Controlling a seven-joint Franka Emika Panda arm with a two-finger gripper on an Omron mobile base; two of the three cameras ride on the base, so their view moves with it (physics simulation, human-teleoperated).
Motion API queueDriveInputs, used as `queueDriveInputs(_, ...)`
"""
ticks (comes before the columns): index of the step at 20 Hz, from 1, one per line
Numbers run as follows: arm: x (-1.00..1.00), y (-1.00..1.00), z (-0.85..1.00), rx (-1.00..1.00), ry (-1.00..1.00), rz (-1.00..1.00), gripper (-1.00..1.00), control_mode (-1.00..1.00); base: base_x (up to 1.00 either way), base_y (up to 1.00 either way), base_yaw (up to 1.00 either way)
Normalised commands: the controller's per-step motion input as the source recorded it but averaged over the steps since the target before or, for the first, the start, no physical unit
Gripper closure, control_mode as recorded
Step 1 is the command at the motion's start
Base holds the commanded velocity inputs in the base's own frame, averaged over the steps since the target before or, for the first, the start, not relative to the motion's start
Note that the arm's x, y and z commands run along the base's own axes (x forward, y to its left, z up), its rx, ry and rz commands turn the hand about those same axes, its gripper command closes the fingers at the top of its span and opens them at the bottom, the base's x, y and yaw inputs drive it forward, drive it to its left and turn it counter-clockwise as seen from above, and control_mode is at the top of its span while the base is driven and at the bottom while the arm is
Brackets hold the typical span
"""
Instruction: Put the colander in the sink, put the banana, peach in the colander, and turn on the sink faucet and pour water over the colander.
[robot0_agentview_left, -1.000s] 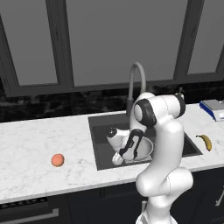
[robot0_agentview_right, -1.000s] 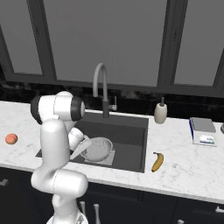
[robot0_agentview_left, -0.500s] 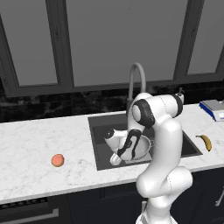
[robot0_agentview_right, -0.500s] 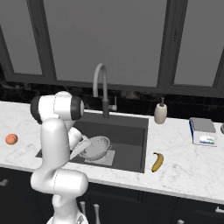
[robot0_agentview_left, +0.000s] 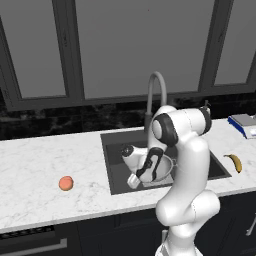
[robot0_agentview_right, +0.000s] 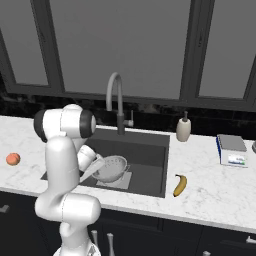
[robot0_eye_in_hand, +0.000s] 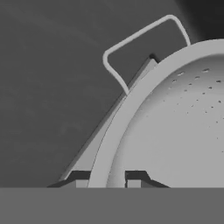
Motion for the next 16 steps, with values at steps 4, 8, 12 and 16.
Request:
queueDriveInputs(4,-0.01,-0.09,0.13,0.05,0.0,0.0,-1.0,-1.0,0.0,0.0,0.0)
queueDriveInputs(8,-0.11,-0.03,0.51,0.09,0.0,0.0,-1.0,-1.0,0.0,0.0,0.0)
queueDriveInputs(12,-0.21,0.0,0.89,0.11,-0.04,0.0,-1.0,-1.0,0.0,0.0,0.0)
queueDriveInputs(16,-0.35,0.18,1.0,0.14,-0.06,0.0,-1.0,-1.0,0.0,0.0,0.0)
